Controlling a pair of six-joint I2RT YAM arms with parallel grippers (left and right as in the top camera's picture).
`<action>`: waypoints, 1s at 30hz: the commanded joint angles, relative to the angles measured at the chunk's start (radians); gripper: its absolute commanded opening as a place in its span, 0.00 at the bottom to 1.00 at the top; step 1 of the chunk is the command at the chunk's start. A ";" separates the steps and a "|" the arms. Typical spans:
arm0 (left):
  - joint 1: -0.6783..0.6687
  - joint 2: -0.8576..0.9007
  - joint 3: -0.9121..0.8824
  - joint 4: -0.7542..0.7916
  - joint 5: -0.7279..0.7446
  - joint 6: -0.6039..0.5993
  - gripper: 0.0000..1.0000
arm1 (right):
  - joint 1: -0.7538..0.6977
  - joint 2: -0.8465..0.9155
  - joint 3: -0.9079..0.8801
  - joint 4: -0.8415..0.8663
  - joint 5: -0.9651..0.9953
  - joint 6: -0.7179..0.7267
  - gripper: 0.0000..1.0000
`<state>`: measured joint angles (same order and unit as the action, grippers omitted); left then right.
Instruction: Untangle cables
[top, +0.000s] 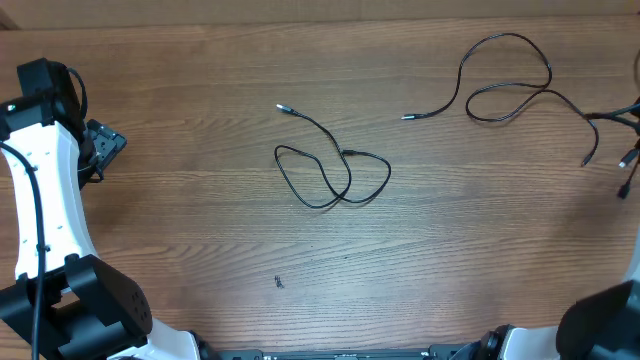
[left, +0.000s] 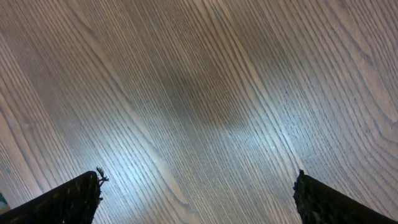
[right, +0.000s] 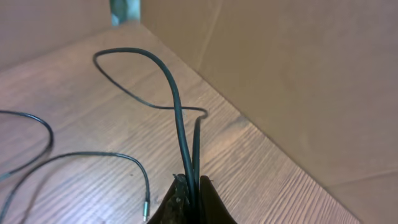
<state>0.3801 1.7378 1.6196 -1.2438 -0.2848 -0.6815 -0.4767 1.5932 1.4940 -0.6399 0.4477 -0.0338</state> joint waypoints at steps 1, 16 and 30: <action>-0.001 0.008 0.018 0.000 -0.010 -0.018 1.00 | -0.047 0.053 0.005 0.005 0.007 0.002 0.04; -0.001 0.008 0.018 0.000 -0.010 -0.018 1.00 | -0.107 0.139 0.003 -0.035 -0.064 0.034 0.04; -0.001 0.008 0.018 0.000 -0.010 -0.018 1.00 | -0.105 0.217 -0.002 -0.150 -0.371 0.034 0.04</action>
<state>0.3801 1.7378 1.6196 -1.2442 -0.2848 -0.6815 -0.5819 1.8175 1.4899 -0.7948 0.1772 -0.0036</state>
